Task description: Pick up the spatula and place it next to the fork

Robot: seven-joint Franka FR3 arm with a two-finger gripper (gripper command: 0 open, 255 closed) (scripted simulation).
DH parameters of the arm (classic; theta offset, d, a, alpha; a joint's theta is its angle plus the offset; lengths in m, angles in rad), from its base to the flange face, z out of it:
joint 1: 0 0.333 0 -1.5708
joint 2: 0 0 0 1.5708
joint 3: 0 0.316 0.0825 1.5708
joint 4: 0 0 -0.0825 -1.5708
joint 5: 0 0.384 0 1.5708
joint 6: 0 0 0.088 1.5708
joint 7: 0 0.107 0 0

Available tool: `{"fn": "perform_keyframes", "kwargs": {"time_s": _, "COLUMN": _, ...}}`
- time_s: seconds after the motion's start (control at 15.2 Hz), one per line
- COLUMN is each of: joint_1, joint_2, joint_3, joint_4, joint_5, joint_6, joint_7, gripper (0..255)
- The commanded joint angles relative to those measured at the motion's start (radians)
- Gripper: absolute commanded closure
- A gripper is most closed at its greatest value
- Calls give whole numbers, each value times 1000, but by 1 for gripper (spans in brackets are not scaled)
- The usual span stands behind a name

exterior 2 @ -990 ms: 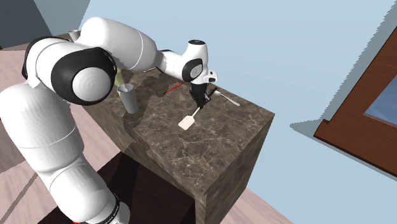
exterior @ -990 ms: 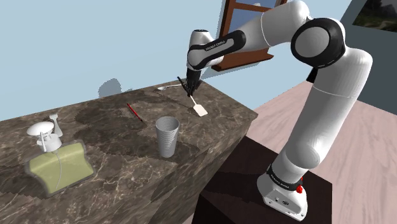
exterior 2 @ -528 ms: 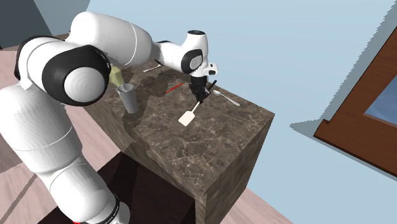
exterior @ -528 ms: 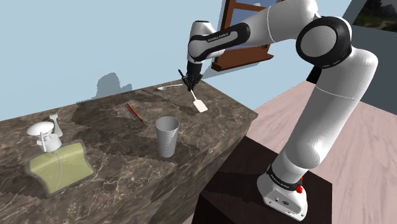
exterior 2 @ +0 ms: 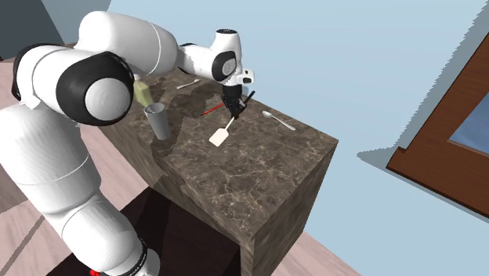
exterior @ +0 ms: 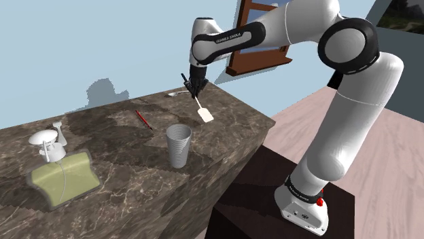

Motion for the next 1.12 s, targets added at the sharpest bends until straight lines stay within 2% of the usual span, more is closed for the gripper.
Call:
{"fn": "perform_keyframes", "kwargs": {"time_s": 0.0, "joint_1": 28, "joint_2": 4, "joint_3": 21, "joint_4": 4, "joint_5": -7, "joint_6": -1, "joint_7": 53, "gripper": 255}}
{"fn": "perform_keyframes", "kwargs": {"time_s": 0.53, "joint_1": 135, "joint_2": 76, "joint_3": 93, "joint_4": 100, "joint_5": -41, "joint_6": -31, "joint_7": 243, "gripper": 255}}
{"fn": "perform_keyframes", "kwargs": {"time_s": 1.06, "joint_1": 252, "joint_2": 205, "joint_3": 147, "joint_4": 279, "joint_5": -88, "joint_6": -92, "joint_7": 423, "gripper": 255}}
